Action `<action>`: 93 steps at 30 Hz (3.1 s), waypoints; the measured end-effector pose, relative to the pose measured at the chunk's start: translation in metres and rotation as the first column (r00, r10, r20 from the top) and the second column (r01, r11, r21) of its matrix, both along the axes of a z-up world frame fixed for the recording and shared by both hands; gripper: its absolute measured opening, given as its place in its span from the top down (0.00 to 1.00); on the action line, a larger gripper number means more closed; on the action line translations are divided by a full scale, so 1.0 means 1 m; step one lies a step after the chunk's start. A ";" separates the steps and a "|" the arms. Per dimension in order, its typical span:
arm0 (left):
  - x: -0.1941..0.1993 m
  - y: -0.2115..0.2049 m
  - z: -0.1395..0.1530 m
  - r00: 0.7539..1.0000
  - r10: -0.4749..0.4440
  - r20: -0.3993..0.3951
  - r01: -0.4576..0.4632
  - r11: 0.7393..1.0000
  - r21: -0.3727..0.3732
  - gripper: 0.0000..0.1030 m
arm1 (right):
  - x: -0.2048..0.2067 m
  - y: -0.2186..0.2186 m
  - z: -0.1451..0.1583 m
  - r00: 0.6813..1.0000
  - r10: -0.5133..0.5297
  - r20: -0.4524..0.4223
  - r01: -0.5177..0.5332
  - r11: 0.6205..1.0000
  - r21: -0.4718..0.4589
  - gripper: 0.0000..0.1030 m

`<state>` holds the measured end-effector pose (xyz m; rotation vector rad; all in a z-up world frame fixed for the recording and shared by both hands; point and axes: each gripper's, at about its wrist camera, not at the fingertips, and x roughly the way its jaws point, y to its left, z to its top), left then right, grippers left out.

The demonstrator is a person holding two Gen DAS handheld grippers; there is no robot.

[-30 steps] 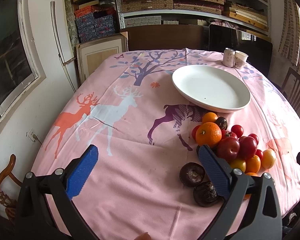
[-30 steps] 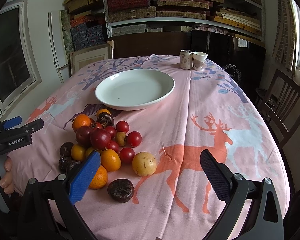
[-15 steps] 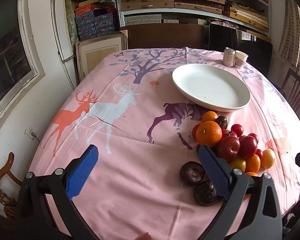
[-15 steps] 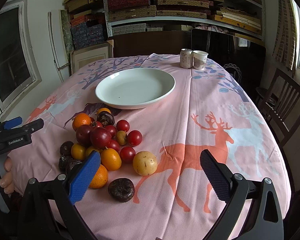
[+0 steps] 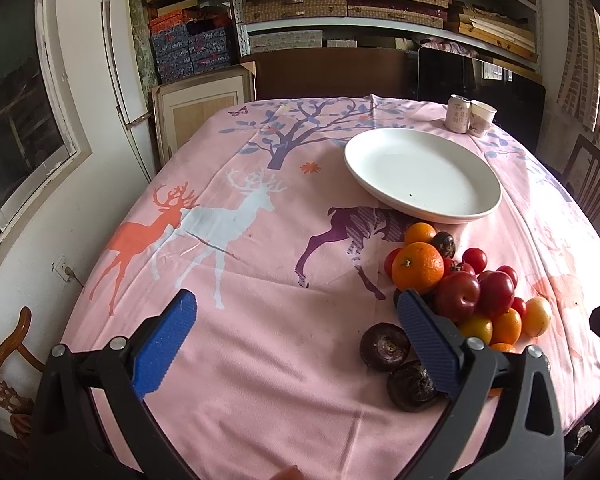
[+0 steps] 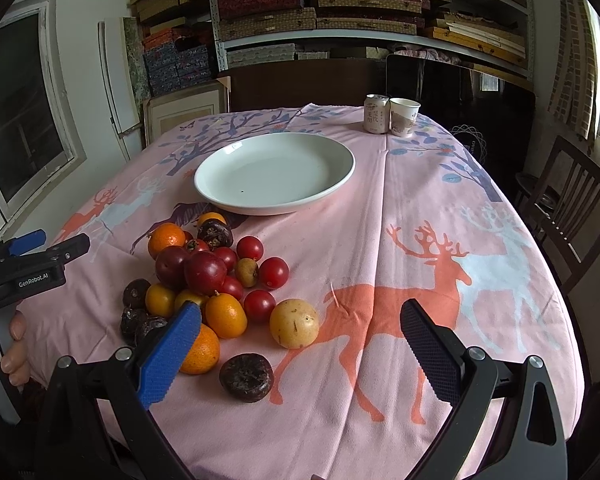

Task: Organize fruits

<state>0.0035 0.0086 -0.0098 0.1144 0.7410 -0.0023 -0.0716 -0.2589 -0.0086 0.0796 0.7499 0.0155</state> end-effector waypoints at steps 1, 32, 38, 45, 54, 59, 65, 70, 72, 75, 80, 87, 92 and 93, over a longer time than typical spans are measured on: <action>0.000 -0.001 0.001 1.000 -0.001 0.001 0.001 1.000 0.001 0.04 | 0.000 0.000 0.000 1.000 0.000 0.001 0.000 1.000 0.000 0.03; -0.006 0.016 -0.036 0.982 -0.088 -0.169 0.071 0.992 -0.107 0.04 | -0.002 0.012 -0.033 0.987 0.131 -0.092 -0.131 0.991 0.006 0.03; -0.028 -0.009 -0.059 0.971 -0.155 -0.180 0.167 0.984 0.056 0.04 | -0.005 0.020 -0.051 0.977 0.182 -0.111 -0.185 0.983 -0.017 0.18; -0.029 -0.023 -0.068 0.956 -0.208 -0.208 0.225 0.973 0.060 0.04 | -0.002 0.028 -0.063 0.958 0.256 -0.131 -0.255 0.967 0.022 0.39; -0.031 -0.041 -0.069 0.947 -0.261 -0.189 0.283 0.954 0.096 0.05 | 0.007 0.028 -0.074 0.948 0.288 -0.139 -0.275 0.956 0.105 0.60; -0.028 -0.058 -0.077 0.924 -0.326 -0.201 0.347 0.935 0.075 0.27 | 0.002 0.021 -0.072 0.951 0.276 -0.140 -0.262 0.959 0.110 0.60; -0.025 -0.062 -0.078 0.898 -0.397 -0.190 0.399 0.917 -0.029 0.56 | -0.002 0.010 -0.070 0.958 0.253 -0.135 -0.240 0.965 0.109 0.60; -0.019 -0.054 -0.081 0.889 -0.414 -0.198 0.399 0.910 -0.113 0.54 | -0.003 0.007 -0.069 0.961 0.246 -0.129 -0.232 0.966 0.109 0.60; -0.018 -0.053 -0.081 0.887 -0.418 -0.196 0.399 0.907 -0.130 0.52 | -0.003 0.007 -0.069 0.960 0.248 -0.128 -0.235 0.966 0.108 0.60; -0.020 -0.058 -0.081 0.891 -0.416 -0.182 0.406 0.909 -0.095 0.56 | -0.003 0.008 -0.069 0.959 0.253 -0.127 -0.240 0.965 0.109 0.60; -0.024 -0.056 -0.074 0.887 -0.426 -0.178 0.416 0.905 -0.090 0.56 | -0.005 0.004 -0.064 0.962 0.250 -0.109 -0.238 0.965 0.114 0.60; -0.026 -0.032 -0.031 0.902 -0.420 -0.100 0.408 0.905 -0.119 0.56 | 0.001 -0.008 -0.039 0.964 0.263 -0.030 -0.254 0.952 0.172 0.60; 0.013 -0.030 -0.018 0.925 -0.366 -0.100 0.354 0.927 -0.123 0.56 | 0.036 -0.012 -0.018 0.973 0.233 -0.002 -0.230 0.960 0.162 0.60; 0.023 -0.033 -0.015 0.925 -0.367 -0.095 0.354 0.926 -0.130 0.56 | 0.046 -0.013 -0.013 0.974 0.227 0.003 -0.225 0.961 0.161 0.60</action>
